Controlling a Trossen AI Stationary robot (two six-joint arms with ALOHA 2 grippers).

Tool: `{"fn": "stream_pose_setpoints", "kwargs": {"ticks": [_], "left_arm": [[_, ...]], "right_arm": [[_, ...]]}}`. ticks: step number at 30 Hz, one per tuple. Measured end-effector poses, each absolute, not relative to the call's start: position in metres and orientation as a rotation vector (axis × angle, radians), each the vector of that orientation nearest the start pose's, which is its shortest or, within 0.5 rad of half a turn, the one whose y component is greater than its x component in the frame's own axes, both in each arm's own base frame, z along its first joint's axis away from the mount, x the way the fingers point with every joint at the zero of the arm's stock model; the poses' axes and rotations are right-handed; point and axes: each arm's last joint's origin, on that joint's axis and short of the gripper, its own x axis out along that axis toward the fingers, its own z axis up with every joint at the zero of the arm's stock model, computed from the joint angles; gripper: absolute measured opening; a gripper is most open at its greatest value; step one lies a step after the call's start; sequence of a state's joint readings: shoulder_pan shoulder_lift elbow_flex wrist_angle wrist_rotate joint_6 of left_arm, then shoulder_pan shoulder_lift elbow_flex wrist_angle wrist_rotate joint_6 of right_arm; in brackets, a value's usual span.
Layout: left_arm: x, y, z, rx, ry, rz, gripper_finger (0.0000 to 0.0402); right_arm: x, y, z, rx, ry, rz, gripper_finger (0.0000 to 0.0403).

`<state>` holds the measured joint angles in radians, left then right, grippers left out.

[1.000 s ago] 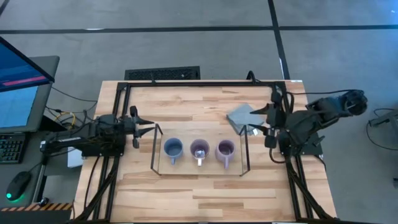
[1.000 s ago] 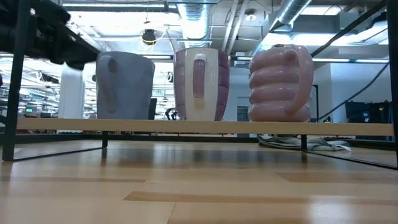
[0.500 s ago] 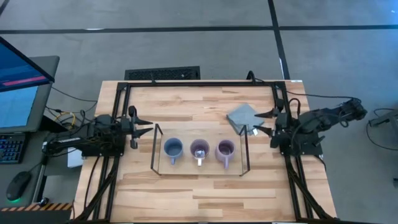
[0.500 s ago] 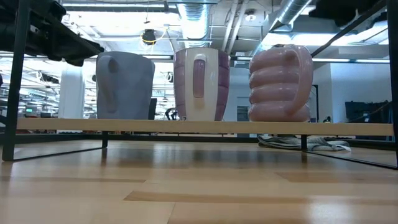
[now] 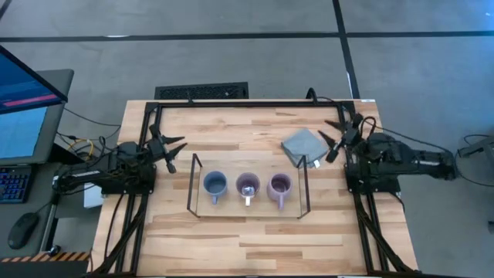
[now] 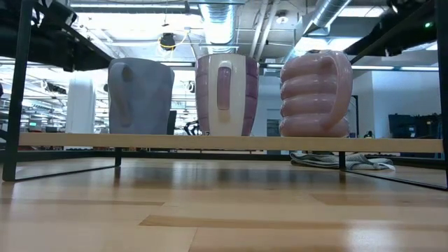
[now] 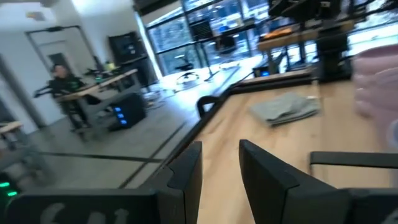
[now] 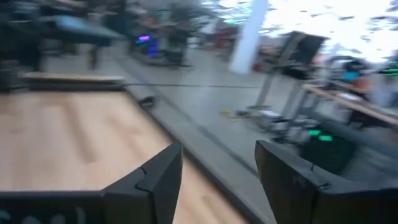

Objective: Stack small to large cups/mugs on shelf
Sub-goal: Return to Home Position

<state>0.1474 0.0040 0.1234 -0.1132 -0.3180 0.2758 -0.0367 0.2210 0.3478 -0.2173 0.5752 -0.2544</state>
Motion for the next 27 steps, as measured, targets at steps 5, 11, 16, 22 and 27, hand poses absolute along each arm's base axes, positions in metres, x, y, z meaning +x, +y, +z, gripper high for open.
{"fn": "stream_pose_setpoints", "kwargs": {"ticks": [5,11,16,22,27], "left_arm": [[0.084,0.024,0.194,0.296,0.079,0.553,0.0098],[0.083,0.025,0.195,0.308,0.069,0.575,0.0098],[0.083,0.025,0.197,0.322,0.056,0.580,0.0098],[0.083,0.025,0.199,0.347,0.047,0.587,0.0098],[0.083,0.025,0.199,0.347,0.052,0.612,0.0098]], "right_arm": [[0.085,-0.035,0.240,-0.300,0.137,-0.780,0.0225],[0.078,-0.049,0.239,-0.278,0.170,-0.940,0.0225],[0.077,-0.054,0.238,-0.279,0.169,-0.857,0.0225],[0.077,-0.056,0.237,-0.298,0.157,-0.707,0.0225],[0.074,-0.060,0.237,-0.293,0.164,-0.736,0.0225]]}}
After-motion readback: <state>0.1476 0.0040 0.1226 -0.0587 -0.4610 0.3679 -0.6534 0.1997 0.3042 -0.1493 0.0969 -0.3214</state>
